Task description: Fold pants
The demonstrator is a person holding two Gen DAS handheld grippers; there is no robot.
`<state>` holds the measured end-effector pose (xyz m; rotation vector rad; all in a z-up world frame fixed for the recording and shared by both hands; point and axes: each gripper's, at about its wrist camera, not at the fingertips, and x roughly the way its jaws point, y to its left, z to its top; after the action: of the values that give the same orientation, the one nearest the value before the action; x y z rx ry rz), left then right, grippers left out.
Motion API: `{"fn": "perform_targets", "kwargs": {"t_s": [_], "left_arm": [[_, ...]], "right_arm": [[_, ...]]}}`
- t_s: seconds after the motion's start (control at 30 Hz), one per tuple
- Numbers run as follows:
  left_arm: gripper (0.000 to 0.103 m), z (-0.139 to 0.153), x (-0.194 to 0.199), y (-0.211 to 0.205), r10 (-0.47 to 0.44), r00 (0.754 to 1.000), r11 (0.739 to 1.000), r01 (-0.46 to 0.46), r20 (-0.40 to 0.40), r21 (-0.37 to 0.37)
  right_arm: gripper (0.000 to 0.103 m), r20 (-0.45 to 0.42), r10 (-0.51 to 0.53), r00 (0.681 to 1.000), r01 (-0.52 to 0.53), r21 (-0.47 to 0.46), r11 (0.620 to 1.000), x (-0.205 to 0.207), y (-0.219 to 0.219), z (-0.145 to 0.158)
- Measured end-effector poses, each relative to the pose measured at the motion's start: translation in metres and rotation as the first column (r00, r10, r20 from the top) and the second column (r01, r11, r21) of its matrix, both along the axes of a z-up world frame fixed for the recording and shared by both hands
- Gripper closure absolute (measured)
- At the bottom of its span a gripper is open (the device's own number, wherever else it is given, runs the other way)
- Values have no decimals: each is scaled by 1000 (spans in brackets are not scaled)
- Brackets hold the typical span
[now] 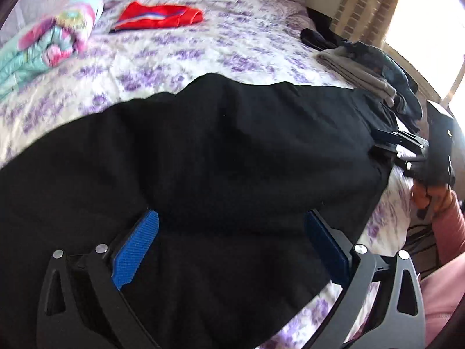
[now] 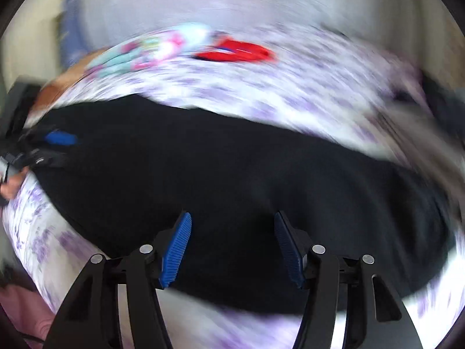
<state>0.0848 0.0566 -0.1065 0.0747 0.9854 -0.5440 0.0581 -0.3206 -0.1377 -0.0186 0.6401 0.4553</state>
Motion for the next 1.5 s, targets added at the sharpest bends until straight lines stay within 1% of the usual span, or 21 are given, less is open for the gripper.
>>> {"fn": "perform_targets", "kwargs": {"t_s": [0.03, 0.1, 0.17, 0.23, 0.3, 0.4, 0.43, 0.57, 0.73, 0.83, 0.87, 0.9, 1.0, 1.07, 1.1, 1.2, 1.27, 1.33, 1.37, 1.43, 1.5], "left_arm": [[5, 0, -1, 0, -1, 1000, 1000, 1, 5, 4], [5, -3, -2, 1, 6, 1000, 1000, -6, 16, -8], [5, -3, -4, -4, 4, 1000, 1000, -5, 30, 12], [5, -3, -3, -7, 7, 999, 1000, -8, 38, 29], [5, -2, -5, -11, 6, 999, 999, -8, 47, 49], [5, -3, -8, -8, 7, 999, 998, -10, 53, 54], [5, -3, -8, -8, 7, 999, 999, -10, 52, 53], [5, -3, -8, -8, 7, 998, 999, -10, 57, 48], [5, -3, -8, -7, 6, 998, 999, -9, 61, 49], [5, -4, -7, -7, 5, 998, 999, -7, 61, 44], [5, -4, -7, -7, 4, 998, 999, -7, 61, 44], [5, -3, -7, -6, 4, 998, 999, -7, 61, 42], [5, -4, -8, -7, 5, 998, 999, -8, 63, 38], [5, -3, -8, -7, 5, 998, 999, -7, 62, 36], [5, -4, -8, -7, 5, 998, 999, -7, 63, 36], [5, -3, -9, -8, 6, 998, 999, -8, 64, 38], [5, -3, -9, -8, 4, 998, 999, -7, 65, 38], [5, -3, -10, -8, 0, 998, 999, -3, 63, 42], [5, -2, -11, -9, -3, 998, 999, 0, 61, 45], [5, 0, -15, -8, -15, 998, 999, 12, 56, 51], [5, 4, -22, -8, -33, 998, 997, 30, 56, 68]], "right_arm": [[43, -13, -44, 999, 45, 28, 999, -3, -18, -1], [45, -26, -153, 988, 155, 158, 975, -10, -65, 2], [47, -32, -250, 968, 248, 305, 920, -18, -106, 7], [54, -51, -316, 947, 312, 370, 875, -16, -128, 8], [67, -90, -353, 931, 359, 392, 847, -2, -142, 1], [76, -140, -361, 922, 386, 404, 829, 17, -151, -9], [77, -165, -376, 912, 410, 408, 816, 23, -153, -12], [80, -258, -408, 876, 482, 496, 722, 33, -168, -21], [78, -294, -426, 856, 517, 523, 678, 34, -173, -23], [78, -295, -424, 856, 516, 516, 684, 37, -177, -25], [82, -294, -427, 855, 518, 505, 690, 40, -177, -23], [90, -286, -433, 855, 519, 497, 696, 38, -178, -20], [90, -197, -443, 875, 478, 505, 719, 22, -176, 5], [90, -135, -466, 874, 465, 505, 727, 6, -176, 20], [90, -124, -473, 872, 465, 507, 726, 1, -178, 23], [90, -164, -481, 861, 493, 500, 712, -4, -183, 10], [90, -216, -493, 843, 534, 457, 712, 5, -183, -11], [87, -274, -478, 835, 551, 421, 721, 11, -185, -32], [88, -279, -472, 836, 548, 431, 716, 9, -187, -38], [81, -272, -481, 833, 553, 429, 714, -1, -187, -32], [66, -194, -534, 823, 564, 387, 729, -19, -180, -12]]}}
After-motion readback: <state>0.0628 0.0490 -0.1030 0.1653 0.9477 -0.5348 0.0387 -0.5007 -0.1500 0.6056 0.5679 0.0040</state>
